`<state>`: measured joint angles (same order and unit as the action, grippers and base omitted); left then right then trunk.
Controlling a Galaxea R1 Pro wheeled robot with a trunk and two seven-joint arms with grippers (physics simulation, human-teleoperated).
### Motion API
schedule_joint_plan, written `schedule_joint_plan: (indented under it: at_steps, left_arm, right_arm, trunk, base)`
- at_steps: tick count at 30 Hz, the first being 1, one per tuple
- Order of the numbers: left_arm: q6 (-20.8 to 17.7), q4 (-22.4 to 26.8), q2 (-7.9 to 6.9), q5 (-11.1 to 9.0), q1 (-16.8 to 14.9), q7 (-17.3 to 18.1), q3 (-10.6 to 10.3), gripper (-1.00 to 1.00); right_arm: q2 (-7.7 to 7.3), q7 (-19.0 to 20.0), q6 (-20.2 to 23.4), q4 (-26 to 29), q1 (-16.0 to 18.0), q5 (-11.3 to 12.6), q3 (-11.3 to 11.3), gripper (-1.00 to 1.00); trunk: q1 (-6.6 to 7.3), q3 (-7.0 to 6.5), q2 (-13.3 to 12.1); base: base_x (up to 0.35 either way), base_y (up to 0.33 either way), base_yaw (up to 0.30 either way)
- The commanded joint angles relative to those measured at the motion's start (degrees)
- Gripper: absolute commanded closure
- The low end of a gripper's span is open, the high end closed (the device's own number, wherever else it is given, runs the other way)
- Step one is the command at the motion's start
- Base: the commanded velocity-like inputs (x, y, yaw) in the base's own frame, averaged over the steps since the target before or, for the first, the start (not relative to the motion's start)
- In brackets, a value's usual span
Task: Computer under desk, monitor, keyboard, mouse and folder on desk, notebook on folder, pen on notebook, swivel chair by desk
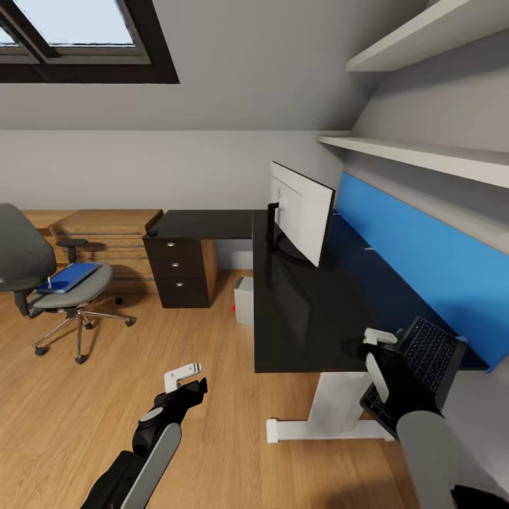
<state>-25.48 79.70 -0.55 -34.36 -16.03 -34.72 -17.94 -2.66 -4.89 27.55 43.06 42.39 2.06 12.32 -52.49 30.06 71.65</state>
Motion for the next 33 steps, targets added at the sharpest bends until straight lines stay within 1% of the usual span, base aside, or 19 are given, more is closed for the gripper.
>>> schedule_joint_plan:
  at_steps: [1, 4, 5, 8, 9, 12, 14, 18, 22, 25, 26, 27, 28, 29, 30, 31, 32, 33]
  left_arm:
    - [-0.1, 0.1, -0.04, -0.5, -0.1, -0.5, -0.2, -1.00]
    - [-0.1, 0.1, -0.02, -0.5, -0.1, -0.5, -0.2, -1.00]
    - [-0.1, 0.1, 0.00, -0.4, -0.1, -0.5, -0.2, -1.00]
    - [-0.1, 0.1, 0.01, -0.4, -0.1, -0.5, -0.2, -1.00]
    - [0.0, 0.1, 0.02, -0.4, -0.1, -0.5, -0.2, -1.00]
    - [0.0, 0.1, 0.02, -0.4, -0.1, -0.5, -0.2, -1.00]
    - [0.0, 0.1, -0.01, -0.4, -0.1, -0.5, -0.2, -1.00]
    - [0.0, 0.1, -0.04, -0.5, -0.1, -0.5, -0.1, -1.00]
    - [0.0, 0.1, -0.11, -0.5, -0.1, -0.5, -0.1, -1.00]
    - [0.0, 0.1, -0.13, -0.5, -0.1, -0.5, -0.1, -1.00]
    - [0.0, 0.1, -0.15, -0.5, -0.1, -0.5, -0.1, -1.00]
    - [0.0, 0.1, -0.15, -0.5, -0.1, -0.5, -0.1, -1.00]
    - [0.0, 0.1, -0.15, -0.5, -0.1, -0.5, -0.1, -1.00]
    - [0.0, 0.1, -0.15, -0.5, -0.1, -0.4, -0.1, -1.00]
    - [0.0, 0.1, -0.15, -0.5, -0.1, -0.4, -0.1, -1.00]
    - [0.0, 0.1, -0.15, -0.5, 0.0, -0.4, -0.1, -1.00]
    - [0.0, 0.1, -0.15, -0.5, 0.0, -0.4, -0.1, -1.00]
    - [0.0, 0.1, -0.15, -0.5, 0.0, -0.4, -0.1, -1.00]
  right_arm:
    - [0.30, -0.2, 1.7, 3.1, -1.5, 0.3, 0.0, -1.00]
    - [1.22, -0.3, 5.3, 11.2, -5.5, 0.4, 0.0, -1.00]
    - [1.85, -0.3, 7.2, 16.2, -7.7, 0.6, 0.1, -1.00]
    - [2.86, -0.3, 9.4, 22.7, -10.4, 1.2, 0.1, -1.00]
    - [3.55, -0.3, 10.6, 26.3, -11.9, 1.7, 0.1, -1.00]
    - [4.42, -0.3, 11.8, 30.4, -14.1, 2.7, 0.1, -1.00]
    - [5.07, -0.3, 12.7, 34.0, -16.1, 3.9, 0.1, -1.00]
    - [5.46, -0.3, 13.1, 35.8, -17.2, 4.8, 0.1, -1.00]
    - [5.59, -0.3, 13.2, 36.5, -17.6, 5.5, 0.1, -1.00]
    - [5.62, -0.3, 13.3, 37.5, -17.7, 7.7, 0.3, -1.00]
    - [5.47, -0.4, 13.3, 42.2, -19.6, 17.2, 0.7, -1.00]
    - [5.46, -0.5, 13.3, 42.6, -20.0, 17.9, 0.9, -1.00]
    - [5.43, -0.5, 13.3, 43.3, -20.7, 19.2, 1.4, -1.00]
    - [5.43, -0.5, 13.8, 43.7, -21.3, 21.3, 2.6, -1.00]
    - [5.41, -0.5, 15.3, 43.9, -21.6, 24.2, 3.8, -1.00]
    - [5.29, -0.4, 20.4, 44.1, -22.2, 33.2, 8.6, -1.00]
    - [5.23, -0.4, 20.9, 44.1, -22.4, 34.8, 9.6, -1.00]
    - [5.21, -0.4, 21.1, 44.1, -22.4, 35.3, 10.1, -1.00]
  trunk:
    - [0.00, 0.05, 0.0]
    - [0.00, 0.05, 0.0]
    - [0.00, 0.05, 0.0]
    - [0.00, 0.05, 0.0]
    - [0.00, 0.05, 0.0]
    - [0.00, 0.05, 0.0]
    - [0.00, 0.05, 0.0]
    - [0.00, 0.05, 0.0]
    - [0.00, 0.05, 0.0]
    - [0.00, 0.05, 0.0]
    - [0.00, 0.05, 0.0]
    - [0.00, 0.05, 0.0]
    - [0.00, 0.05, 0.0]
    - [0.00, 0.05, 0.0]
    - [0.00, 0.05, 0.0]
    - [0.00, 0.04, 0.0]
    - [0.00, 0.02, 0.0]
    - [0.00, 0.00, 0.0]
  base:
    - [0.000, 0.000, 0.000]
    - [0.000, 0.000, 0.000]
    - [0.000, 0.000, 0.000]
    - [0.000, 0.000, 0.000]
    - [0.000, 0.000, 0.000]
    - [0.000, 0.000, 0.000]
    - [0.000, 0.000, 0.000]
    - [0.000, 0.000, 0.000]
    - [0.000, 0.000, 0.000]
    - [0.000, 0.000, 0.000]
    - [-0.164, 0.127, 0.000]
    - [-0.185, 0.142, 0.000]
    - [-0.215, 0.164, 0.000]
    - [-0.234, 0.179, -0.017]
    - [-0.246, 0.194, -0.089]
    - [-0.264, 0.221, -0.230]
    - [-0.265, 0.223, -0.244]
    - [-0.266, 0.224, -0.250]
